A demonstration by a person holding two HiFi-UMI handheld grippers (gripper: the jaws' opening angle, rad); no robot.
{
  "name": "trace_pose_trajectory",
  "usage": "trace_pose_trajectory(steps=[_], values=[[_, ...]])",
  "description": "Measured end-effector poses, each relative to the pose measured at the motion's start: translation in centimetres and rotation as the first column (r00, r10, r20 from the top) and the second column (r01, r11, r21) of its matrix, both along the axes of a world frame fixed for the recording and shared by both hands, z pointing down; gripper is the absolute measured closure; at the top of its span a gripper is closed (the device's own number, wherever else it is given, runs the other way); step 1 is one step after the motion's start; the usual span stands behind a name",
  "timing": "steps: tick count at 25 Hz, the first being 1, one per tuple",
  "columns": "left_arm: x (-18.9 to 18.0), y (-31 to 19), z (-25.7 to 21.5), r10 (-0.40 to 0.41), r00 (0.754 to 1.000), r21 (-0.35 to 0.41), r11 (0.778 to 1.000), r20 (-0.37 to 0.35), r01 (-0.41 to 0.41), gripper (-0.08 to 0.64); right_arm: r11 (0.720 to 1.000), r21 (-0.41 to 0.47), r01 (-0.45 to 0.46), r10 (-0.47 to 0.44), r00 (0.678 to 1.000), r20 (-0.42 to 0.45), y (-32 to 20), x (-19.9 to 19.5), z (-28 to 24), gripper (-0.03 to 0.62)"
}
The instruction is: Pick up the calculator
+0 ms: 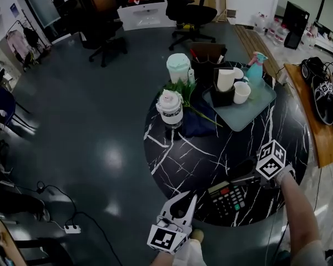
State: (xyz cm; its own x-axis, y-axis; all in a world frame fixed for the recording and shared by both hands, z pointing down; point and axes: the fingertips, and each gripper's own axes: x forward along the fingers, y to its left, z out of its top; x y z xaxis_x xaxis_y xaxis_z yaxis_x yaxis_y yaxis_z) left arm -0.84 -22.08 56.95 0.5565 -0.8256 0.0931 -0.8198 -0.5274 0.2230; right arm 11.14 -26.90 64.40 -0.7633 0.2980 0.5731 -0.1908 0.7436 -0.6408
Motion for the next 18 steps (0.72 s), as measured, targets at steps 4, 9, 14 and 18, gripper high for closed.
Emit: trace_pose_trajectory(steps=[4,9,14,18], values=[[-0.5,0.4,0.6,-0.012,1.0,-0.016,1.0,-0.014,0.012,0.552,0.996,-0.03,0.083,-0.083,0.996,-0.018,0.8,-0.7,0.1,0.41],[-0.7,0.2,0.5,-0.027,0.999,-0.038,0.999,-0.041,0.025,0.552,0.984,-0.046,0.174,-0.175,0.984,-0.013,1.8,-1.3,0.2,0.482],[-1.5,0.2,0.5,-0.038,0.999,-0.028,0.999,-0.035,0.037,0.552,0.982,-0.067,0.175,-0.169,0.982,0.08,2.4,-1.2,-0.8,0.525],[-1.6,0.3,0.4,-0.04,0.999,-0.032,0.999,-0.037,0.039,0.552,0.99,-0.072,0.118,-0.105,0.981,0.166,2.6,-1.2,-2.1,0.541]])
